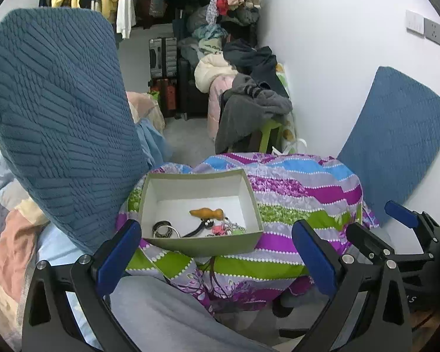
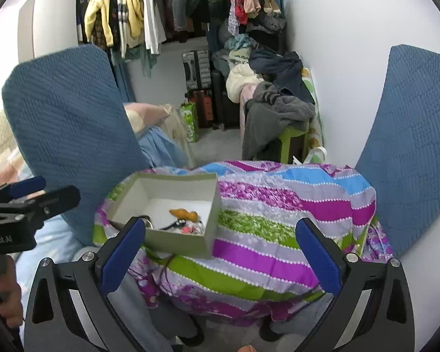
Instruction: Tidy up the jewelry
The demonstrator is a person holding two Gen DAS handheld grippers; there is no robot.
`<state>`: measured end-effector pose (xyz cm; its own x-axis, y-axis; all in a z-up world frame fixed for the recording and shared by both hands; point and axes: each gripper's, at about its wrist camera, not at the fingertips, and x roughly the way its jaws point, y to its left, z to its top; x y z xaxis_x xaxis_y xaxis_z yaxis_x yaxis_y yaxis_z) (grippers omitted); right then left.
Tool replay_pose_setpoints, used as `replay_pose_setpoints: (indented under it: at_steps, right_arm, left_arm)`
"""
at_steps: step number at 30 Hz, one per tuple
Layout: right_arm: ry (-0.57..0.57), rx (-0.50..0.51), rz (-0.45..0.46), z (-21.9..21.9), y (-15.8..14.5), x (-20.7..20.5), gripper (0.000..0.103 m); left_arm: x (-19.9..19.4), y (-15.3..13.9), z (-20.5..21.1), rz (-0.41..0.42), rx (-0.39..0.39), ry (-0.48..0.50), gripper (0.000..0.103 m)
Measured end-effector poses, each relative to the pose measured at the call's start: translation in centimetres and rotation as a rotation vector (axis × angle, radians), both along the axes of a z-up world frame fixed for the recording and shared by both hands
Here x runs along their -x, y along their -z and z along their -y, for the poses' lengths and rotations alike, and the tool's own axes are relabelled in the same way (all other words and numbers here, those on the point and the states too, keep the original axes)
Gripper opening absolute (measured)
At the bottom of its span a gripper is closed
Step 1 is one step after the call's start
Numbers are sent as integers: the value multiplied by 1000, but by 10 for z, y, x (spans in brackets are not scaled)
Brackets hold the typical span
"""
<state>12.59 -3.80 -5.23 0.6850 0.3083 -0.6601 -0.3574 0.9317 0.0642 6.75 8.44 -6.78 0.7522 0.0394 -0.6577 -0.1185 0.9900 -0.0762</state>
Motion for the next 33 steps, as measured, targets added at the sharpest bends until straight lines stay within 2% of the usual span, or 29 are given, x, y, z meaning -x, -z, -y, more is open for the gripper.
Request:
replay_pose_setpoints:
  at_steps: [1,12,33]
  right_arm:
    - [3,1,-7,0,2,0,103]
    - [4,18,-11,-7,0,-1,103]
    - [12,23,5,-1,-1,2,103]
  left_arm:
    - [0,2,0,-5,-2,-2,103]
    - [3,10,-12,-23,-9,-18,103]
    - [7,2,-11,-28,-28,-13,103]
